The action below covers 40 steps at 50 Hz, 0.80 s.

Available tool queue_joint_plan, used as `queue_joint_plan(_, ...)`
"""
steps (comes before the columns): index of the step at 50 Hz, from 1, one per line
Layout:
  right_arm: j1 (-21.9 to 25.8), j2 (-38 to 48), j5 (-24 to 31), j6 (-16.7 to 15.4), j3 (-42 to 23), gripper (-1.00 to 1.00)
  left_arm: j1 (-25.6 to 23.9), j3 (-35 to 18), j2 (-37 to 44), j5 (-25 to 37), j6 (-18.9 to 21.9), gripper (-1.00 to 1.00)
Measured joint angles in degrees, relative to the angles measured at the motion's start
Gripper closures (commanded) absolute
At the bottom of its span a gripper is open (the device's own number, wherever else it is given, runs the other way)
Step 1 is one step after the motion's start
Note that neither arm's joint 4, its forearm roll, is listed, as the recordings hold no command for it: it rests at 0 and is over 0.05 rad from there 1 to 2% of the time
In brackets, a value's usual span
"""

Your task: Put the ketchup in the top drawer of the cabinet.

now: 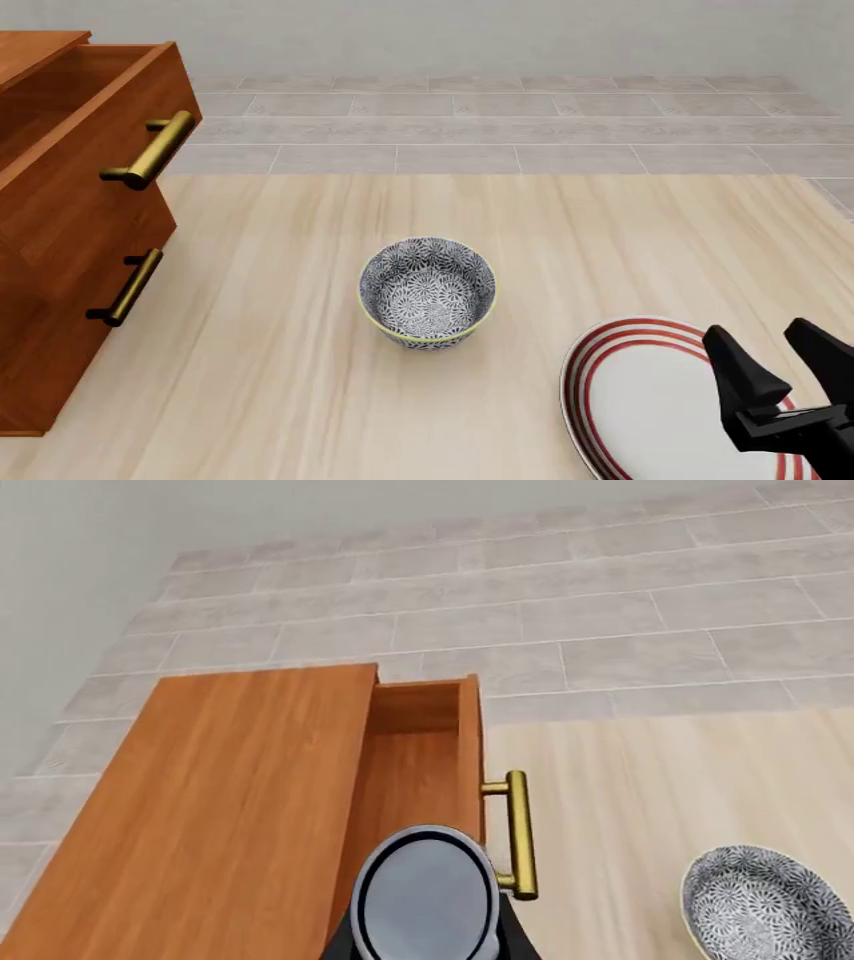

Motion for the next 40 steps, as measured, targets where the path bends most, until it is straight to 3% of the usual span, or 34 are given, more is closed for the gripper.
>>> queue_joint_plan(40, 0.30, 1.45, -0.79, -0.06, 0.00, -1.00, 3.47, 5.36, 4.45, -6.94, 1.41, 1.00)
